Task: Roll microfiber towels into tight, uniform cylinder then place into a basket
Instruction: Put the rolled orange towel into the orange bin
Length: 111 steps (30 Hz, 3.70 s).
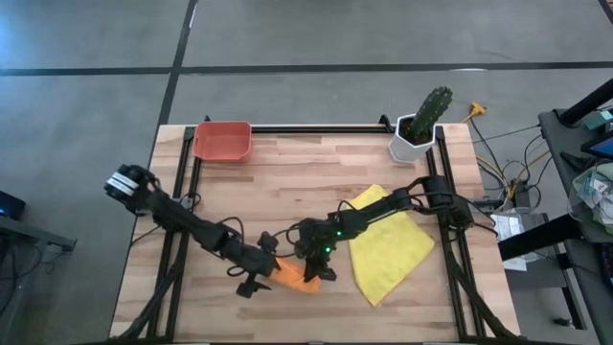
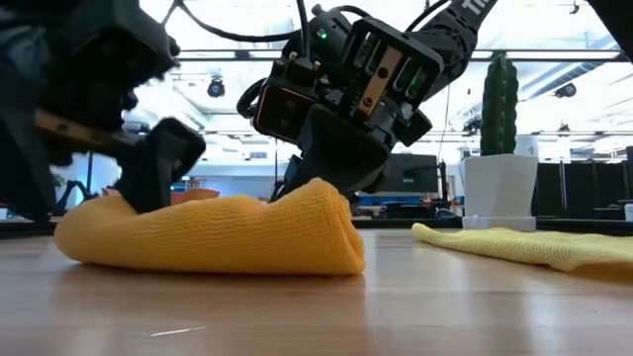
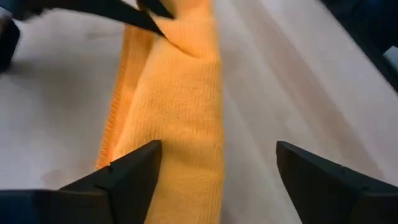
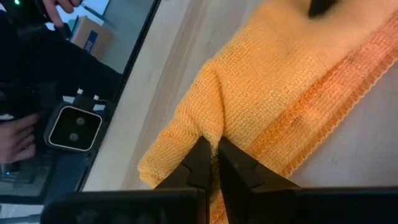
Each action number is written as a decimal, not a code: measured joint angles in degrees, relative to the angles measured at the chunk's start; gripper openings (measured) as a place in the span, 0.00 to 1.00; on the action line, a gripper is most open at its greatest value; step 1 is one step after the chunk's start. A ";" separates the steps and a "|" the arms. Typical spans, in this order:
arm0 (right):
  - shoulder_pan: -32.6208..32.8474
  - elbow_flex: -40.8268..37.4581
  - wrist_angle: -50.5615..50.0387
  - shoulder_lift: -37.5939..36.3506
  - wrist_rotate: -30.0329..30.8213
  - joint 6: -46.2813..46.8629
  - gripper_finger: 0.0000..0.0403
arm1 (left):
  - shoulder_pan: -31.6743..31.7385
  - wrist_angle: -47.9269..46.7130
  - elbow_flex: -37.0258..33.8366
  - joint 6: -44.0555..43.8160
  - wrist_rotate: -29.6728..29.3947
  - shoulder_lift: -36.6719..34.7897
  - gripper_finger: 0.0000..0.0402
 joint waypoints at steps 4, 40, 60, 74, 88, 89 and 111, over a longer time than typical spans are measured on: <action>-0.15 -0.02 0.45 0.00 -0.13 0.59 0.03 | 0.00 0.57 2.01 1.38 -4.60 3.04 0.77; -1.57 -0.79 -6.02 -3.33 -3.51 4.67 0.04 | 0.78 -11.62 12.14 -3.45 -14.53 13.09 0.09; -1.44 -2.25 -27.20 -22.10 3.82 -0.52 0.15 | 9.99 -35.74 11.45 -7.57 -2.95 -0.64 0.01; -1.44 -5.11 -28.38 -39.57 21.30 1.34 0.15 | 31.84 -56.97 12.55 -11.91 -8.82 -25.02 0.00; -1.44 -13.76 -31.47 -48.13 26.90 1.88 0.14 | 47.33 -55.25 18.20 13.61 -39.68 -28.90 0.00; -1.44 -13.92 -31.46 -48.79 29.13 2.07 0.14 | 49.10 -54.08 17.66 14.99 -40.07 -28.48 0.00; -1.48 -9.64 -41.37 -60.74 63.57 8.07 0.14 | 80.27 -22.86 3.04 30.04 -25.65 -25.07 0.00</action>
